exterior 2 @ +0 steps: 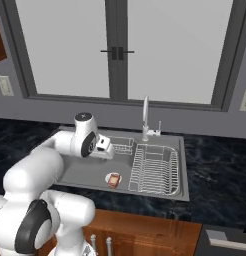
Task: Pick up the soap dispenser and bar soap from the sink, and place them back in the cabinet, and close the cabinet door.
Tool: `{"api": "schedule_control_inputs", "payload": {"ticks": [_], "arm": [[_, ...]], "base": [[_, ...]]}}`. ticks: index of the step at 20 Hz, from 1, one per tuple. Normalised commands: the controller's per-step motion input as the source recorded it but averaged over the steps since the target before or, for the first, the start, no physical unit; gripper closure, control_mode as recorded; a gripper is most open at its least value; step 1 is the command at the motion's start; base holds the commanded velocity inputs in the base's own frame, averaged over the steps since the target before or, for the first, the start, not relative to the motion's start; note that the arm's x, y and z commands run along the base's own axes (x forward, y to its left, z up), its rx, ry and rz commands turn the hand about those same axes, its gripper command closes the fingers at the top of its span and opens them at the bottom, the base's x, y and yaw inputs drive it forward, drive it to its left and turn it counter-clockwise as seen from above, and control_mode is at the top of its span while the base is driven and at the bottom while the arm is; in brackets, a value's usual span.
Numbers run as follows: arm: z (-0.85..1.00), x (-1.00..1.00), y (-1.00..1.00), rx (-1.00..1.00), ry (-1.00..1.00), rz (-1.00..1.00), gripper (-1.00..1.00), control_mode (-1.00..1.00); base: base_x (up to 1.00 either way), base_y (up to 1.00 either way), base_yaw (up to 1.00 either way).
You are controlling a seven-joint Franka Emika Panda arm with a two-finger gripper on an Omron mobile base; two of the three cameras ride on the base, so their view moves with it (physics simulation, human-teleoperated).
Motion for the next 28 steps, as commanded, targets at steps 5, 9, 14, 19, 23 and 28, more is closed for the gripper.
{"api": "schedule_control_inputs", "payload": {"ticks": [5,9,14,19,23,28], "arm": [[-0.23,0.26,-0.03,0.0,0.0,-0.21,-1.0,-1.0],[-0.22,0.31,-0.11,0.0,0.0,-0.12,-1.0,-1.0],[-0.18,0.31,-0.2,0.01,0.01,-0.01,-1.0,-1.0],[-0.21,0.4,-0.14,0.01,0.03,0.0,-1.0,-1.0],[-0.27,0.41,-0.03,0.0,0.04,0.0,-1.0,-1.0],[-0.33,0.38,0.0,0.0,0.05,0.01,-1.0,-1.0]], "base": [[0.0,0.0,0.0],[0.0,0.0,0.0],[0.0,0.0,0.0],[0.0,0.0,0.0],[0.0,0.0,0.0],[0.0,0.0,0.0]]}}
